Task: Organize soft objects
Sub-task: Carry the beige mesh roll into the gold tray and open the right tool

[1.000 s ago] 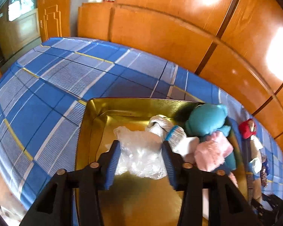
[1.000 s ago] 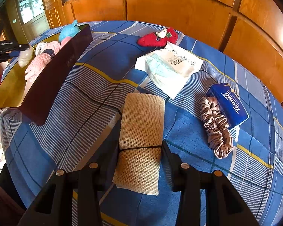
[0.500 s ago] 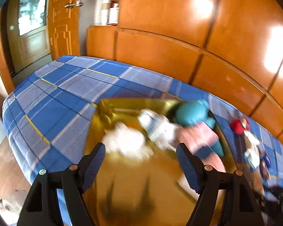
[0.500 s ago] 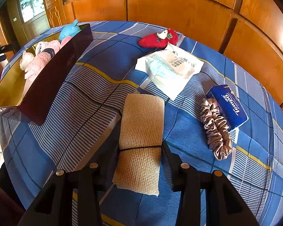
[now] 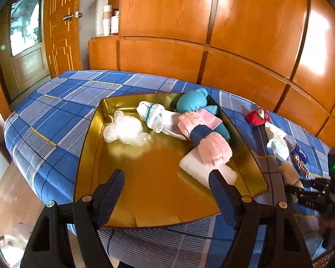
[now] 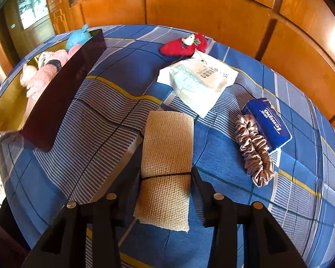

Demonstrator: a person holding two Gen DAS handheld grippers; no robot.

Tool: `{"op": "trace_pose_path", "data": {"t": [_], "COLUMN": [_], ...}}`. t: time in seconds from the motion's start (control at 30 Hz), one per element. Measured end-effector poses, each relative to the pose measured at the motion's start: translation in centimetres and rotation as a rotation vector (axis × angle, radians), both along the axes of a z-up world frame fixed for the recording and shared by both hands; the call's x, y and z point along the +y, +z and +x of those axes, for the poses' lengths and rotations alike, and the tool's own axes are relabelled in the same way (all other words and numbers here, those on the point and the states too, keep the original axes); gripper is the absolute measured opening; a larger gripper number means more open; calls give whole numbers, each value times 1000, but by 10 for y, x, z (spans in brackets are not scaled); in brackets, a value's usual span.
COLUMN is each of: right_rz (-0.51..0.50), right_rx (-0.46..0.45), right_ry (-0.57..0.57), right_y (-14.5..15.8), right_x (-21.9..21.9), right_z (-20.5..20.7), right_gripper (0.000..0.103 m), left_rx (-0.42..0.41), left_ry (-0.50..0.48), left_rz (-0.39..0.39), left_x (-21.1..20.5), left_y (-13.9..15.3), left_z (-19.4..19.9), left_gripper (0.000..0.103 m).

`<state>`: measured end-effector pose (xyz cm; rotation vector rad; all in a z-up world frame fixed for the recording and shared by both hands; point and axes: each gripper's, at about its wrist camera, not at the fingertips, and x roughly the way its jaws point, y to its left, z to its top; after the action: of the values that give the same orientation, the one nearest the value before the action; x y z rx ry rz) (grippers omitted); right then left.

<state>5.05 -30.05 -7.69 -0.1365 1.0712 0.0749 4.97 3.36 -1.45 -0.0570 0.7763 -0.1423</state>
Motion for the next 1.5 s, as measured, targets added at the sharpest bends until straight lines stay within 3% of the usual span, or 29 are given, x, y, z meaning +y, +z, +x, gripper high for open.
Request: {"op": "trace_pose_path", "data": {"t": [0.17, 0.37, 0.63, 0.87, 1.07, 1.2, 1.5], "right_rz": [5, 83, 199, 235, 202, 185, 232], "right_rx": [-16, -111, -153, -75, 49, 90, 34], "right_ry": [-51, -64, 143, 296, 310, 258, 268], "right_y": [8, 42, 77, 67, 23, 2, 24], "right_x": [2, 18, 108, 203, 259, 260, 248], "right_z": [-2, -7, 12, 45, 87, 103, 94], "right_gripper": [42, 42, 42, 42, 43, 44, 49], "left_rx": [1, 2, -2, -11, 5, 18, 12], "left_ry": [2, 25, 69, 136, 192, 211, 184], "left_rz": [2, -13, -23, -41, -60, -66, -50], "left_x": [3, 13, 33, 60, 82, 91, 81], "left_y": [0, 0, -1, 0, -7, -11, -7], "left_z": [-5, -6, -10, -12, -11, -11, -12], "left_gripper": [78, 79, 79, 79, 79, 79, 79]}}
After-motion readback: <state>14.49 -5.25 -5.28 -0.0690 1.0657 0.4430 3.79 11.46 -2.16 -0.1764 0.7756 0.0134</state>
